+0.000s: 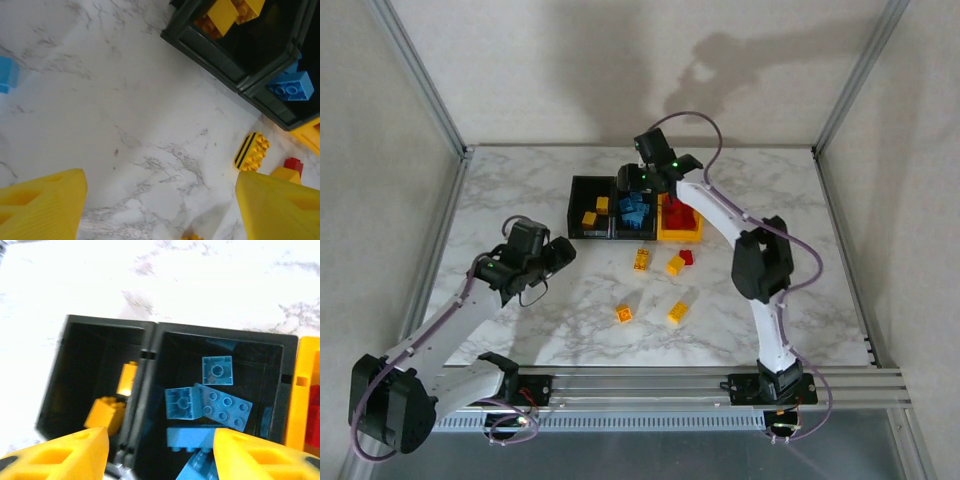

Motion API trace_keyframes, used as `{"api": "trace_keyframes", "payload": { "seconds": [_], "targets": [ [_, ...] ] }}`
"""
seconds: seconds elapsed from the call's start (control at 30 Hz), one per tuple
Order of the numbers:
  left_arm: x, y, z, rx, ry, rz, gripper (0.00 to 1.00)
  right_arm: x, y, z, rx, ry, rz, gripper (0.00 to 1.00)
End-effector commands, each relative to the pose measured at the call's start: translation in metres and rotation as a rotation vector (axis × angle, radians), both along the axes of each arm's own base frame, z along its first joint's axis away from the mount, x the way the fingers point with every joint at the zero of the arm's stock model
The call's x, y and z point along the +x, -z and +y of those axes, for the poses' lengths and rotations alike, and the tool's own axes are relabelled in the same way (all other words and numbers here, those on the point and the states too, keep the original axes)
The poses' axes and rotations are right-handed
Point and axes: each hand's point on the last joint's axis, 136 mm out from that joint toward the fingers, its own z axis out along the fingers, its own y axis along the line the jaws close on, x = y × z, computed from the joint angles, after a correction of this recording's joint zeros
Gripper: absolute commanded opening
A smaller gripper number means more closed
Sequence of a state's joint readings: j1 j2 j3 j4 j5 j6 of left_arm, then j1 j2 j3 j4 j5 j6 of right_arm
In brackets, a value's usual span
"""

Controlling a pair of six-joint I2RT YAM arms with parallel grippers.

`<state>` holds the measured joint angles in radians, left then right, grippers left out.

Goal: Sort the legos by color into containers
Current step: Place the lego in the container, then pick up the lego from the middle-left of the table.

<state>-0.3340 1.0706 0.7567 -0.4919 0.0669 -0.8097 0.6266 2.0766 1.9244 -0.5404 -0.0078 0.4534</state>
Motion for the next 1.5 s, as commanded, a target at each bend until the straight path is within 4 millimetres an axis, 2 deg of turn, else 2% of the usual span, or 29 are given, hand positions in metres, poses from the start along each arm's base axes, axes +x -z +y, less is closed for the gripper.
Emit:
{"api": "trace_keyframes", "payload": {
  "seconds": [0.0, 0.17, 0.2, 0.33, 0.47, 0.57, 0.77, 1.1, 1.3, 1.47],
  "targets": [
    [0.003, -0.007, 0.015, 0.083, -0.004, 0.009, 0.78, -0.027, -0.025, 0.002, 0.016, -0.043, -0.064, 0.6],
    [0.005, 0.002, 0.038, 0.17, -0.026, 0.068, 0.8, -0.072, -0.017, -0.009, 0.023, -0.084, -0.031, 0.61],
    [0.006, 0.005, 0.045, 0.202, -0.035, 0.087, 0.81, -0.09, -0.014, -0.002, 0.026, -0.122, -0.028, 0.61],
    [0.01, 0.018, 0.065, 0.282, -0.039, 0.155, 0.86, -0.138, -0.009, -0.006, 0.053, -0.199, -0.044, 0.66],
    [0.015, 0.037, 0.086, 0.341, -0.035, 0.246, 0.91, -0.171, 0.008, -0.022, 0.063, -0.216, -0.006, 0.66],
    [0.017, 0.053, 0.101, 0.367, -0.029, 0.317, 0.92, -0.186, 0.022, -0.036, 0.062, -0.205, 0.024, 0.66],
    [0.02, 0.077, 0.101, 0.362, 0.055, 0.396, 0.93, -0.201, 0.033, -0.049, 0.082, -0.193, 0.038, 0.66],
    [0.021, 0.1, 0.122, 0.445, 0.049, 0.494, 0.92, -0.2, 0.029, -0.047, 0.088, -0.202, 0.031, 0.65],
    [0.021, 0.108, 0.12, 0.425, 0.054, 0.504, 0.88, -0.2, 0.03, -0.05, 0.081, -0.19, 0.032, 0.65],
    [0.018, 0.111, 0.121, 0.424, 0.056, 0.515, 0.73, -0.198, 0.028, -0.05, 0.08, -0.18, 0.024, 0.65]
  ]
}}
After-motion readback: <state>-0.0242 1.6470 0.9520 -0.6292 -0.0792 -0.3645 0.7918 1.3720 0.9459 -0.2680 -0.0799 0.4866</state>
